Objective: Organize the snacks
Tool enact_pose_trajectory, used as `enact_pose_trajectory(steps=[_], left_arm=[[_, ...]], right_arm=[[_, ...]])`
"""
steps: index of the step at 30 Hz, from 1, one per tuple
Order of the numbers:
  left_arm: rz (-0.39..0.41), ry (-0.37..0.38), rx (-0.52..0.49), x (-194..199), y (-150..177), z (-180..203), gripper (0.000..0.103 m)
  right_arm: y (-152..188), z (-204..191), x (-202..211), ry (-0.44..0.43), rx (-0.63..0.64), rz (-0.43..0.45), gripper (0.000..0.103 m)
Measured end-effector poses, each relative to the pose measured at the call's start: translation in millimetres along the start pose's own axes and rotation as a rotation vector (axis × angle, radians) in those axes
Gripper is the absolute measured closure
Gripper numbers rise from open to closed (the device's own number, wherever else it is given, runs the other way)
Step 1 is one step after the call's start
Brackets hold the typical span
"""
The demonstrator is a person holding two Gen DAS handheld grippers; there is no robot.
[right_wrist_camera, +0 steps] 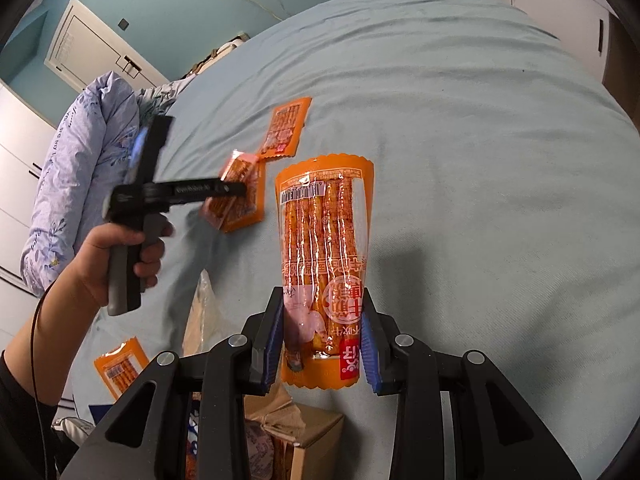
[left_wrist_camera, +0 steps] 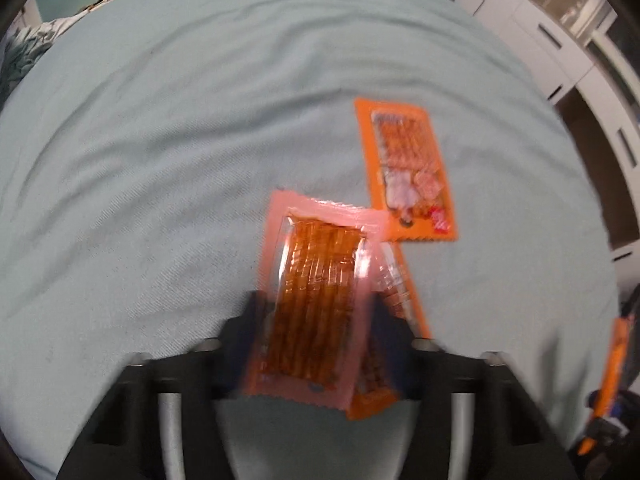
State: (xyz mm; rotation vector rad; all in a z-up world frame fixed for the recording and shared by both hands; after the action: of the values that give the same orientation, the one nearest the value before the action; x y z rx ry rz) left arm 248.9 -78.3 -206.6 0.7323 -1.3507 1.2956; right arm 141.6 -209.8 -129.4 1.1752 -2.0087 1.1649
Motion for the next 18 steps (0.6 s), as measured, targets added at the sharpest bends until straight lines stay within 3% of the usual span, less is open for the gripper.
enact_pose_trajectory(steps=[1, 3, 4, 8, 15, 18], left_arm=[[0.002, 0.015, 0.021, 4, 1, -2, 0.071], [-0.001, 0.032, 0.053, 10, 6, -6, 0.076], [0.01, 0.02, 0.057, 14, 9, -9, 0.1], [0.032, 0.063, 0.085, 46, 30, -11, 0.103], [0.127, 0.099, 0.066, 135, 55, -6, 0.103], [0.19, 0.164, 0.075, 183, 67, 8, 0.103]], right_arm=[[-1, 1, -2, 0.001, -0.006, -0.004, 0.071], [-1, 3, -3, 0.001, -0.018, -0.002, 0.071], [-2, 5, -3, 0.002, -0.024, -0.002, 0.071], [-2, 9, 0, 0.023, -0.037, 0.011, 0.071], [3, 11, 14, 0.073, -0.039, 0.039, 0.071], [4, 9, 23, 0.093, -0.025, 0.067, 0.071]])
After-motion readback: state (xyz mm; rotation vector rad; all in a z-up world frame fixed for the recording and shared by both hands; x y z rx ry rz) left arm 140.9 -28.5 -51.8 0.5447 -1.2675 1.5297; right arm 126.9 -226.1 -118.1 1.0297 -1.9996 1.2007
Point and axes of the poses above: each gripper's, at about its wrist camera, not at the fingertips, and x roughly against the way its jaws point, z to its right, y to its underside, the point moved 10 cm from there along -x, roughly the way its jaws point
